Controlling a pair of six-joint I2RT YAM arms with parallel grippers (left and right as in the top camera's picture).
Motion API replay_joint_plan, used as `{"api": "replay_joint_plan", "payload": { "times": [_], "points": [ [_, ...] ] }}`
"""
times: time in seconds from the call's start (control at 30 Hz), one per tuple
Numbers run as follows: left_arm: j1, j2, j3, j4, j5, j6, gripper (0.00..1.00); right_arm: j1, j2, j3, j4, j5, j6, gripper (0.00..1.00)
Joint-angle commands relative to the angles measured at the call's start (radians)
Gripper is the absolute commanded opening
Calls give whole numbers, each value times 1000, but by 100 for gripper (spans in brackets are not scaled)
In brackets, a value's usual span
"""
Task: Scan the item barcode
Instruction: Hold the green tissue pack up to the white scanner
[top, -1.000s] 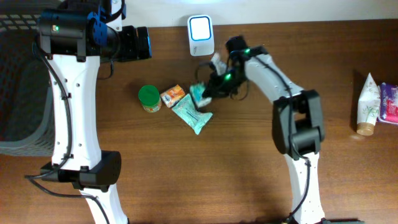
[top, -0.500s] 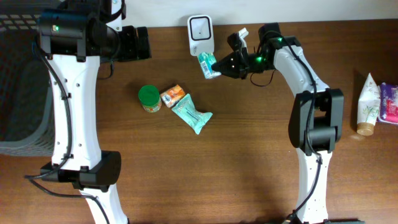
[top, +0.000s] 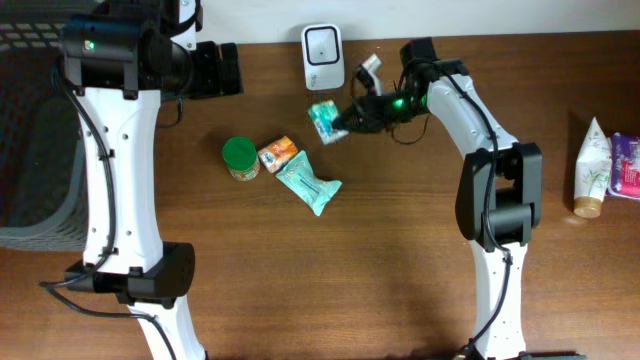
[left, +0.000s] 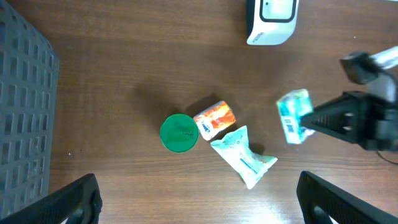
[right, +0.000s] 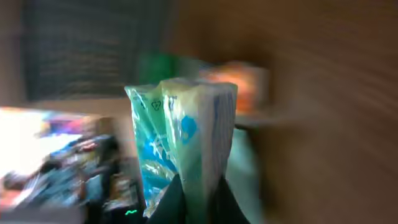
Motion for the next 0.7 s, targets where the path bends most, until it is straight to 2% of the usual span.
{"api": "replay_joint_plan", "payload": {
  "times": [0.0,0.07,0.1,0.17,0.23,0.33,0.4,0.6,0.67],
  "points": [
    [1,-14,11,-1,0,16,99,46,-34,127,-87,795,208,4],
    [1,-14,11,-1,0,16,99,98,-34,206,-121,1234,220,4],
    [1,-14,11,-1,0,16,99,126,-34,224,-93,1381,201,4],
    [1,-14,11,-1,0,16,99,199,-27,222,103,1531,-31,4],
    [1,-14,11,-1,0,16,99,240,-5,215,307,1530,-208,4],
    [1,-14,11,-1,0,15,99,271,36,214,550,1529,-327,4],
    [1,-14,11,-1,0,15,99,274,61,214,648,1498,-334,4],
    [1,-14,11,-1,0,16,99,272,100,214,709,1374,-332,4],
    [1,-14,11,-1,0,15,99,264,92,221,760,1507,-262,4]
  ]
}}
